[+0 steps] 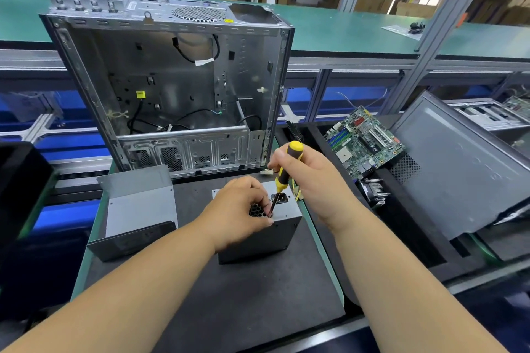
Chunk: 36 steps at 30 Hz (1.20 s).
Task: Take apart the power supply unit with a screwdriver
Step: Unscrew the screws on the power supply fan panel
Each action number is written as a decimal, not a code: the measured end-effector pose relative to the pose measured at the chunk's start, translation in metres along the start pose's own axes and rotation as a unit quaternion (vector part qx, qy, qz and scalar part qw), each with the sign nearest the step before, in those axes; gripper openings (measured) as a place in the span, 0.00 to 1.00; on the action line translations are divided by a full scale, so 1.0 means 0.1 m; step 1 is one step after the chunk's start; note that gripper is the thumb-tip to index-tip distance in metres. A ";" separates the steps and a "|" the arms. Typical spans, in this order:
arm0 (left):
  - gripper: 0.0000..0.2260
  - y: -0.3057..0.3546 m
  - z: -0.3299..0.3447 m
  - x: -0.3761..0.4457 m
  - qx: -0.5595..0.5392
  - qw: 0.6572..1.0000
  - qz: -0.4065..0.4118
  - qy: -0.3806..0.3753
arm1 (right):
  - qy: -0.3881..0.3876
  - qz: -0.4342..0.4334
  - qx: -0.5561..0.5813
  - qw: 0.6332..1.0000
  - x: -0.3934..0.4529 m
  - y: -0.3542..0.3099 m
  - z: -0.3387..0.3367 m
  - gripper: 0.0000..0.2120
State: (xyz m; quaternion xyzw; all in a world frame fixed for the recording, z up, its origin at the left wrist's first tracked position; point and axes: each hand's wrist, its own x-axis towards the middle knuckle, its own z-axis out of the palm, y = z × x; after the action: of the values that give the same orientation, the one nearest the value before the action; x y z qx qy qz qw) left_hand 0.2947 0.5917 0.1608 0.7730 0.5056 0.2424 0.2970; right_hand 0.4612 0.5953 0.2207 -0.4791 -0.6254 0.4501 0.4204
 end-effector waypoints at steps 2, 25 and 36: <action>0.11 0.01 0.00 0.01 0.002 1.000 -0.003 -0.002 | 0.007 -0.004 -0.019 1.000 -0.02 -0.02 -0.04 0.15; 0.03 0.29 0.09 0.01 0.288 0.957 -0.008 -0.040 | 0.012 -0.023 0.128 0.991 0.09 -0.10 -0.30 0.13; 0.09 0.19 0.16 0.03 0.417 0.904 0.043 -0.086 | 0.016 -0.037 0.108 0.993 0.10 -0.15 -0.19 0.14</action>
State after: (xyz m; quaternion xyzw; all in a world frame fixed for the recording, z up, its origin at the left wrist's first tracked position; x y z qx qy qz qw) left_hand 0.3183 0.5850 0.1628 0.8652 0.4989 -0.0452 -0.0213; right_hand 0.4746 0.6061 0.2404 -0.4145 -0.5837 0.4917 0.4957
